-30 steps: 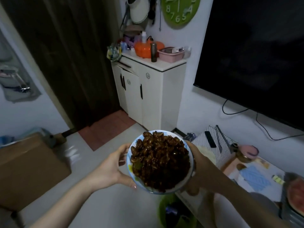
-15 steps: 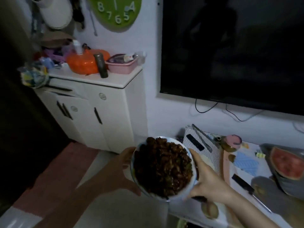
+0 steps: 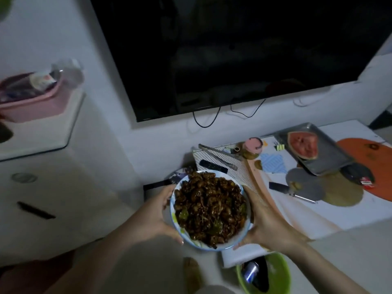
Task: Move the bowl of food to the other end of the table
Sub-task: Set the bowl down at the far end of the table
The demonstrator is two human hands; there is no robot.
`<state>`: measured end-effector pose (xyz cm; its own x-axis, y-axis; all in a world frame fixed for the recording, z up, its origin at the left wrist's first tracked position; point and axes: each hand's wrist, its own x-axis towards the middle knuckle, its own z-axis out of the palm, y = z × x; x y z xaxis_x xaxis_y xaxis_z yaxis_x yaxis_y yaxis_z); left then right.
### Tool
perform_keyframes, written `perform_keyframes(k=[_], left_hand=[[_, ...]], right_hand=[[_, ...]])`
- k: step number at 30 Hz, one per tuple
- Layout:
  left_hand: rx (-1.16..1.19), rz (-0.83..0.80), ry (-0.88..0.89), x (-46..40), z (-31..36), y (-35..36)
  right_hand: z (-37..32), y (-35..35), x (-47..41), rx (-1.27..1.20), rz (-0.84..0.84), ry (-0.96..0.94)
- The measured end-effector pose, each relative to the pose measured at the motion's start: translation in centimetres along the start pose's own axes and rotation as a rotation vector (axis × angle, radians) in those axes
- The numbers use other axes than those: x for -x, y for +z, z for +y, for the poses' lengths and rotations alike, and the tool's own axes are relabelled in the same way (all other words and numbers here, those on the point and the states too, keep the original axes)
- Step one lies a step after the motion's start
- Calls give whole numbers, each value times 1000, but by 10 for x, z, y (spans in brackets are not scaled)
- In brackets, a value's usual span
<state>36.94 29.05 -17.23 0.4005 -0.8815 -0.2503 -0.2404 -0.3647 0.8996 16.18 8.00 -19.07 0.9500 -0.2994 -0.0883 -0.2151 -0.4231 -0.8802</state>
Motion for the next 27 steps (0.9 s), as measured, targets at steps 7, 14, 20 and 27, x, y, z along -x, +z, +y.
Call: perform_keyframes(k=[7, 14, 20, 27], left_hand=[[-72, -121, -14, -81, -17, -59], [-159, -392, 16, -176, -35, -74], [-264, -618, 79, -254, -57, -68], [-401, -853, 136, -341, -90, -47]], right_hand=[[13, 14, -67, -11, 93, 138], [29, 26, -88, -41, 300, 318], [50, 51, -103, -43, 483, 493], [99, 85, -132, -149, 697, 653]])
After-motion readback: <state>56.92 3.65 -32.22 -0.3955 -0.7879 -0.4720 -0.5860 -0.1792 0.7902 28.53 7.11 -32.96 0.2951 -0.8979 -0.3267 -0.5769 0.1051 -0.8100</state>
